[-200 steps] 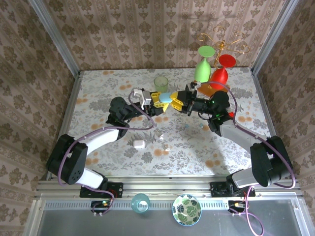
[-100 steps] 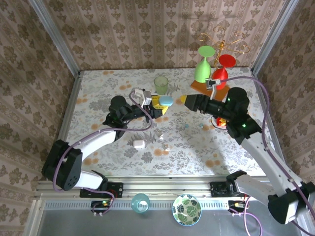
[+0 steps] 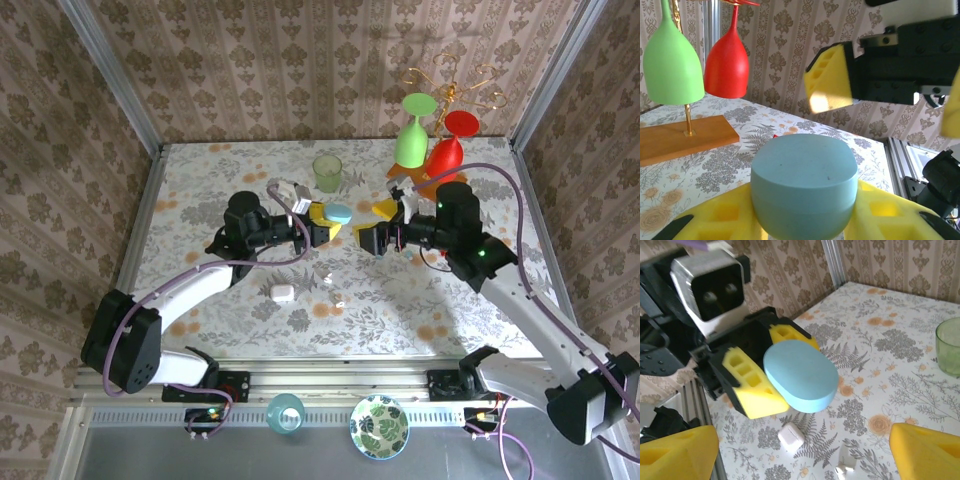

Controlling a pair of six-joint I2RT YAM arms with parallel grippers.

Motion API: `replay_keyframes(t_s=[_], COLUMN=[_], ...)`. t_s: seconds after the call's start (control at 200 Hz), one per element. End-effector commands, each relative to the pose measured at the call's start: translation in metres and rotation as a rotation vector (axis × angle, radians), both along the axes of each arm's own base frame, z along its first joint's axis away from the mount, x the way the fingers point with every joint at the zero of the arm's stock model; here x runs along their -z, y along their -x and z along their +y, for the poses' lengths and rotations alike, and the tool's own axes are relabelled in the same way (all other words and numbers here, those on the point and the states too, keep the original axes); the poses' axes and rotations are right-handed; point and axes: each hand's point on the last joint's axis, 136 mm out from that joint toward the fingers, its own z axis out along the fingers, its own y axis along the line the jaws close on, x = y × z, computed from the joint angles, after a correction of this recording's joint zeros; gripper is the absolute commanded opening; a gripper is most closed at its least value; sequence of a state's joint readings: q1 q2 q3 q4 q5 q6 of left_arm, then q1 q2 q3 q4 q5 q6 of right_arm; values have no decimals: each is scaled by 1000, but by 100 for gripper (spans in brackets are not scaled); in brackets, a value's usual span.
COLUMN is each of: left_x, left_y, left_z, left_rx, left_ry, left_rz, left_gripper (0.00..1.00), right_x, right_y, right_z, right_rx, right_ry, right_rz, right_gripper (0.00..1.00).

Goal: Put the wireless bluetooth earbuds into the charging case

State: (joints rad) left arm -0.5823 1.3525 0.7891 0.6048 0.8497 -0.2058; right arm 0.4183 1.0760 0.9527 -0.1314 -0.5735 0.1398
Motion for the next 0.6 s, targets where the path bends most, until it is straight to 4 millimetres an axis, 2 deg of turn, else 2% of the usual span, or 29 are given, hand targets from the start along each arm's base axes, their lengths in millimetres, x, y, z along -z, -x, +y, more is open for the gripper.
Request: replay_keyframes(t_s=[0.0, 0.345, 0.595], left_x=[-19, -20, -17], left_y=[13, 24, 31], left_z=[-2, -6, -6], left_rx=[52, 99, 131], left_ry=[22, 18, 16], left_rz=[-66, -99, -113], left_gripper=[24, 23, 23], right_x=[-7, 5, -1], right_y=[-10, -30, -34], right_z=[4, 5, 2], right_rx=[7, 69, 98], right_ry=[20, 39, 39], right_rz=[-52, -9, -18], right_gripper=[89, 89, 89])
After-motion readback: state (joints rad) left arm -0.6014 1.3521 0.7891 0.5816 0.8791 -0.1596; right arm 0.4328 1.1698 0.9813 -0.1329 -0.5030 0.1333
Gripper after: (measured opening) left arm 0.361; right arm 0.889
